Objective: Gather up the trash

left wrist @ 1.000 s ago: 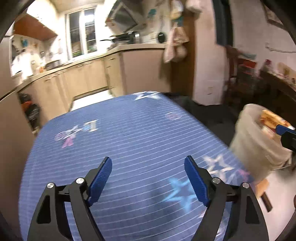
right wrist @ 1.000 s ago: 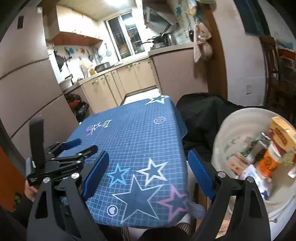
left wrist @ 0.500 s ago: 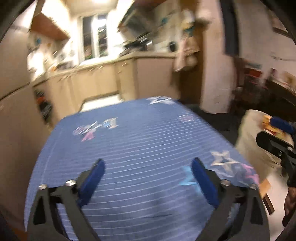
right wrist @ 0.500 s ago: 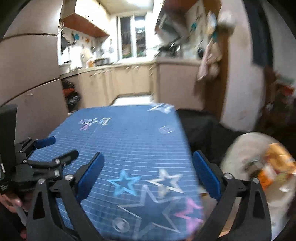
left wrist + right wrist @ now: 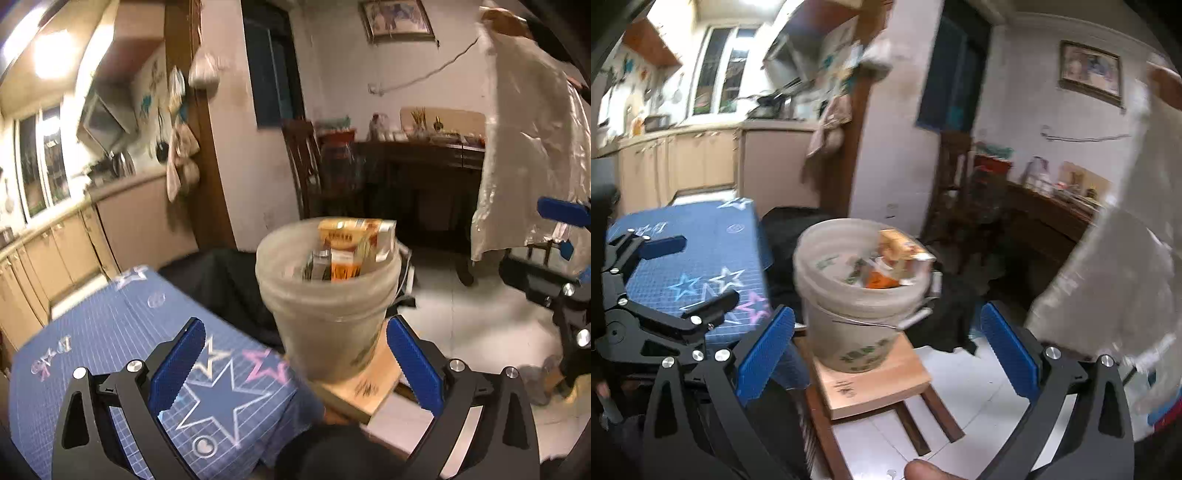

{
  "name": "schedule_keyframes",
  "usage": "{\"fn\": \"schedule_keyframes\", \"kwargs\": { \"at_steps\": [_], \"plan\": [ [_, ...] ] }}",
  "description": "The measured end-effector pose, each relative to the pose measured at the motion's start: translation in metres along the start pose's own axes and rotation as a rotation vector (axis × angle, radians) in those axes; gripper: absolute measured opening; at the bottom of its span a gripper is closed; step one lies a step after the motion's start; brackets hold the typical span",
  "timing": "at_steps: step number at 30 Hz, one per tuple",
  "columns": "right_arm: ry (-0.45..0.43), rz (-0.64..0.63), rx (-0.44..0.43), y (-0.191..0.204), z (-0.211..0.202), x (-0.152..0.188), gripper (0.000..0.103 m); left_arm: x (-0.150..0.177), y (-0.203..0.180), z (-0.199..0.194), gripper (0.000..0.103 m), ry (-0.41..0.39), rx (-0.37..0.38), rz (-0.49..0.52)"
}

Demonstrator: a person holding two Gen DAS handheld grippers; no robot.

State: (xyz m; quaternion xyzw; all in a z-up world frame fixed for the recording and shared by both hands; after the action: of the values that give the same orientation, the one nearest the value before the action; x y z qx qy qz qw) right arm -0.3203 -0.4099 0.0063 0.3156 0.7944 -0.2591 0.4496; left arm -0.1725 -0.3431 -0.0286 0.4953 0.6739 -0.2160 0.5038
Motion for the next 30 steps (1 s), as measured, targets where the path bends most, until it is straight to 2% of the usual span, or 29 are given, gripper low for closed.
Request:
{"fn": "schedule_keyframes", "kwargs": {
  "at_steps": [2,7,11,15,20,24,30],
  "plan": [
    [-0.003,0.031,0.007,-0.01,0.0,0.003,0.098,-0.007,-0.007,0.0,0.098,-0.007,-0.045,-0.045],
    [-0.012,0.136,0.033,-0.056,0.006,0.012,0.098,-0.027,-0.015,0.012,0.098,-0.023,-0.223,-0.21],
    [-0.029,0.193,0.062,-0.091,0.002,0.019,0.098,-0.021,-0.034,0.013,0.098,0.025,-0.267,-0.235],
    [-0.002,0.22,0.093,-0.109,0.004,0.034,0.098,-0.011,-0.062,0.009,0.098,0.036,-0.277,-0.183],
    [0.028,0.242,0.07,-0.109,0.013,0.044,0.098,0.004,-0.085,0.014,0.098,0.1,-0.214,-0.165],
    [0.036,0.224,0.028,-0.099,0.015,0.039,0.098,0.009,-0.083,0.009,0.098,0.11,-0.194,-0.183],
    [0.043,0.186,0.007,-0.088,0.016,0.036,0.098,0.014,-0.07,0.008,0.098,0.125,-0.212,-0.224]
  ]
}}
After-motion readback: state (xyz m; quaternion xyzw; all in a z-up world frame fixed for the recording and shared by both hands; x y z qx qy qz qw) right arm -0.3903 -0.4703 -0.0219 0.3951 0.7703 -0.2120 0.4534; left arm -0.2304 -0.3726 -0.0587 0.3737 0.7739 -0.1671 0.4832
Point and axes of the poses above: each gripper's, at about its wrist camera, not at the fingertips, and z roughly the way its jaws point, y to its left, x to its underside, the point moved 10 cm from there along z, roughly the way its jaws point, and after that the axes turned 9 degrees about -x, right-handed, at the moved point
